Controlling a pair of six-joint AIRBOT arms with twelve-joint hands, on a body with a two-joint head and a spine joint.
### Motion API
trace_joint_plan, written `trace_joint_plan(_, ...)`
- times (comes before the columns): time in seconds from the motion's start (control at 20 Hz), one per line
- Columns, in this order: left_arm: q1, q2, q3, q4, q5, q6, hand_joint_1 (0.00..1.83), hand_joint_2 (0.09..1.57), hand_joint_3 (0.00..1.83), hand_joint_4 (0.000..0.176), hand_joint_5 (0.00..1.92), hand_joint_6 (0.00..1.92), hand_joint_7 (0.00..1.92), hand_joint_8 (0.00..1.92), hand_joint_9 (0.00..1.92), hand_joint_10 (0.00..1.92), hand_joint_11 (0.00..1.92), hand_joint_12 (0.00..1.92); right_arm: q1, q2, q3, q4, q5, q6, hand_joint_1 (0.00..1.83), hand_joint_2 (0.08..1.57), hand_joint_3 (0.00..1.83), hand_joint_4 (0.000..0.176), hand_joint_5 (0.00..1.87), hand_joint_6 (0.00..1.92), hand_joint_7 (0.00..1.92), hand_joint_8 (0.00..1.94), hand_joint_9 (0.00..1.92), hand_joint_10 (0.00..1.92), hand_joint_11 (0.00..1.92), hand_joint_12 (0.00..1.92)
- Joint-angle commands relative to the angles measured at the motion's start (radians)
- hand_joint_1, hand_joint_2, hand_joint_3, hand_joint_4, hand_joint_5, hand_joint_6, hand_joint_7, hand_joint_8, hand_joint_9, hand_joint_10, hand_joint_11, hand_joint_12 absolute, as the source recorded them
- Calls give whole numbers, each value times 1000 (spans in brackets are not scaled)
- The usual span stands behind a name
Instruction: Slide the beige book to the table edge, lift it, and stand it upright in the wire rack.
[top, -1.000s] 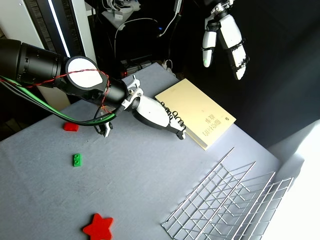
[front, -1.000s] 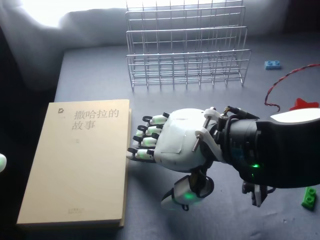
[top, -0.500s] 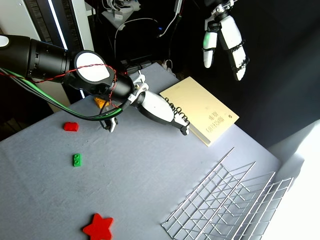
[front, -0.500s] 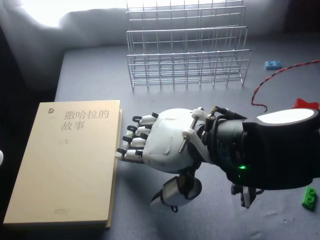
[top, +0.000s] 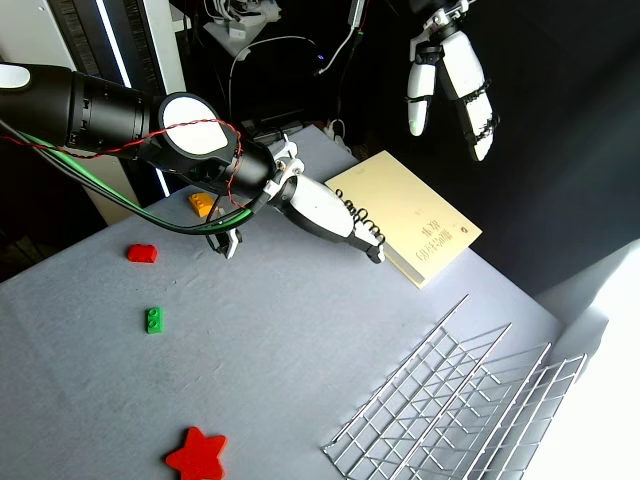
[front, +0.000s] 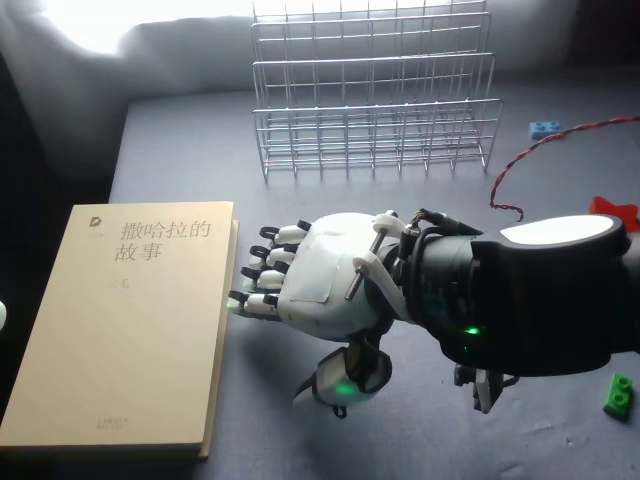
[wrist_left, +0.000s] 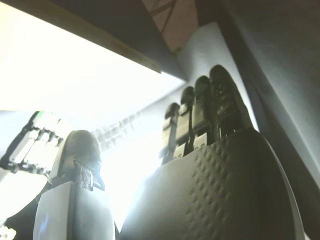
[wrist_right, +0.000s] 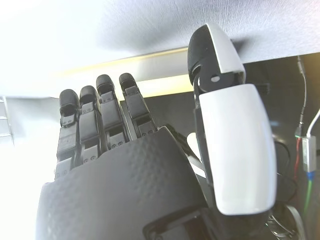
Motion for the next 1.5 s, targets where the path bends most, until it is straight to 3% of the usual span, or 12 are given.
trace_joint_plan(0.0, -2, 2, 13, 8, -98, -7, 409, 1195, 0, 54, 69, 3, 110, 2, 95, 4, 0, 365, 11, -1, 2, -17, 28, 7, 145, 1139, 0, 0, 21, 1, 87, 1, 47, 1, 0, 311)
trace_joint_plan(0.05, -2, 2, 14, 8, -99, -7, 413, 1198, 0, 56, 52, 4, 92, 4, 75, 5, 0, 300, 11, -2, 8, -17, 26, 11, 131, 1145, 2, 0, 21, 0, 91, 2, 44, 0, 0, 300)
trace_joint_plan(0.35, -2, 1, 14, 8, -100, -9, 353, 1208, 1, 51, 52, 4, 93, 3, 67, 4, 0, 408, 9, -28, 42, -17, 22, 13, 89, 1146, 2, 1, 27, 2, 88, 0, 47, 1, 0, 288)
trace_joint_plan(0.45, -3, 0, 14, 8, -100, -11, 355, 1208, 0, 60, 34, 2, 87, 4, 71, 5, 0, 375, 9, -36, 54, -17, 22, 13, 12, 1168, 6, 0, 27, 3, 90, 2, 33, 1, 0, 173)
trace_joint_plan(0.55, -3, -1, 15, 8, -100, -12, 392, 1201, 0, 59, 48, 7, 86, 3, 72, 4, 0, 367, 10, -42, 60, -17, 22, 13, 45, 1166, 1, 0, 38, 1, 76, 1, 31, 0, 0, 80)
trace_joint_plan(0.7, -3, -2, 15, 8, -100, -12, 399, 1200, 0, 60, 51, 8, 85, 2, 71, 4, 0, 363, 15, -49, 65, -17, 22, 14, 50, 1166, 0, 0, 37, 1, 73, 0, 30, 0, 0, 72)
trace_joint_plan(0.75, -3, -3, 15, 8, -100, -12, 371, 1211, 1, 52, 34, 2, 66, 0, 58, 1, 0, 326, 17, -53, 68, -17, 22, 15, 44, 1167, 1, 0, 36, 0, 77, 1, 21, 0, 0, 90)
trace_joint_plan(0.85, -3, -3, 16, 8, -100, -12, 357, 1214, 2, 57, 31, 1, 62, 0, 63, 3, 0, 316, 19, -60, 73, -17, 21, 16, 81, 1156, 0, 0, 62, 4, 103, 3, 44, 5, 0, 162)
trace_joint_plan(1.1, -2, -4, 18, 8, -100, -12, 382, 1208, 0, 54, 50, 1, 97, 2, 91, 6, 0, 403, 22, -71, 73, -17, 18, 16, 38, 1164, 0, 0, 44, 2, 91, 0, 39, 3, 0, 143)
trace_joint_plan(1.45, -3, -4, 20, 8, -100, -13, 422, 1199, 0, 52, 66, 4, 94, 1, 82, 0, 0, 386, 31, -83, 81, -17, 17, 25, 55, 1171, 1, 0, 30, 1, 77, 1, 31, 1, 0, 96)
